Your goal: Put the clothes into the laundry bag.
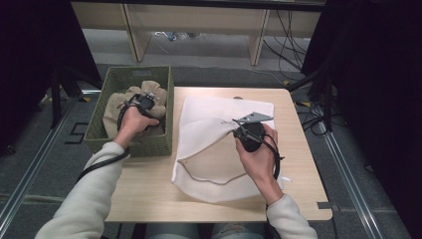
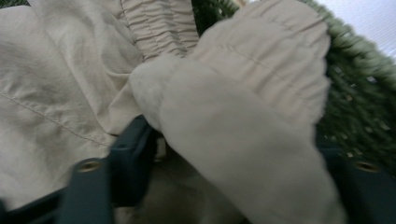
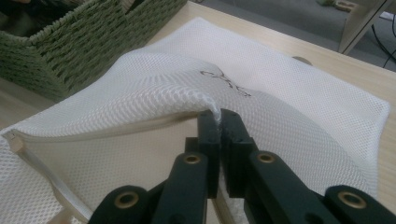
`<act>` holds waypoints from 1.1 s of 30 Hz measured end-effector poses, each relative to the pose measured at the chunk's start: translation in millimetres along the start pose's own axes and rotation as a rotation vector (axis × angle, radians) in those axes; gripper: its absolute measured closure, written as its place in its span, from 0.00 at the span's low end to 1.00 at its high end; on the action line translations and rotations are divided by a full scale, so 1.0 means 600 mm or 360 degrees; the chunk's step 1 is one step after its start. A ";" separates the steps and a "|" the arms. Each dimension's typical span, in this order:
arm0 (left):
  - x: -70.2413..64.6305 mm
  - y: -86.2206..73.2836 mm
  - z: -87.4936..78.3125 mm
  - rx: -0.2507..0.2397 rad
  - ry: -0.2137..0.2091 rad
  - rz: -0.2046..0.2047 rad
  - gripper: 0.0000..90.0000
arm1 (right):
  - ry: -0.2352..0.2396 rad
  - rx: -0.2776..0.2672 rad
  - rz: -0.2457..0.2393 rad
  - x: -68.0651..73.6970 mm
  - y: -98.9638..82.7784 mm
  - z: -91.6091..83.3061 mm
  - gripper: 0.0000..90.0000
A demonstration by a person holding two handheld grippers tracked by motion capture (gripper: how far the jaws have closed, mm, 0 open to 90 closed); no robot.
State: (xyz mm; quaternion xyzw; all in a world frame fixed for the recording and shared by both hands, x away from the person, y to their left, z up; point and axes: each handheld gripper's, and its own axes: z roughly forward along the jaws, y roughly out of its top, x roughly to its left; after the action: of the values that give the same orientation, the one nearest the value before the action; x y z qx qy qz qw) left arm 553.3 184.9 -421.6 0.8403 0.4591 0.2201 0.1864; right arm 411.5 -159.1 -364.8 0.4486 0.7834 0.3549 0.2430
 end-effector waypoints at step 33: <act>0.039 -0.040 -0.122 -0.1055 0.0206 -0.0130 0.94 | -0.0004 -0.0028 0.0035 -0.001 -0.002 0.000 0.98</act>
State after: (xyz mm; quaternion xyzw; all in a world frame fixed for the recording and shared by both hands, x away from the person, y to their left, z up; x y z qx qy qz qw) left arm 508.3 225.4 -368.3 0.6992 0.4066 0.4026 0.4285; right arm 411.2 -159.9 -365.7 0.4554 0.7750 0.3639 0.2439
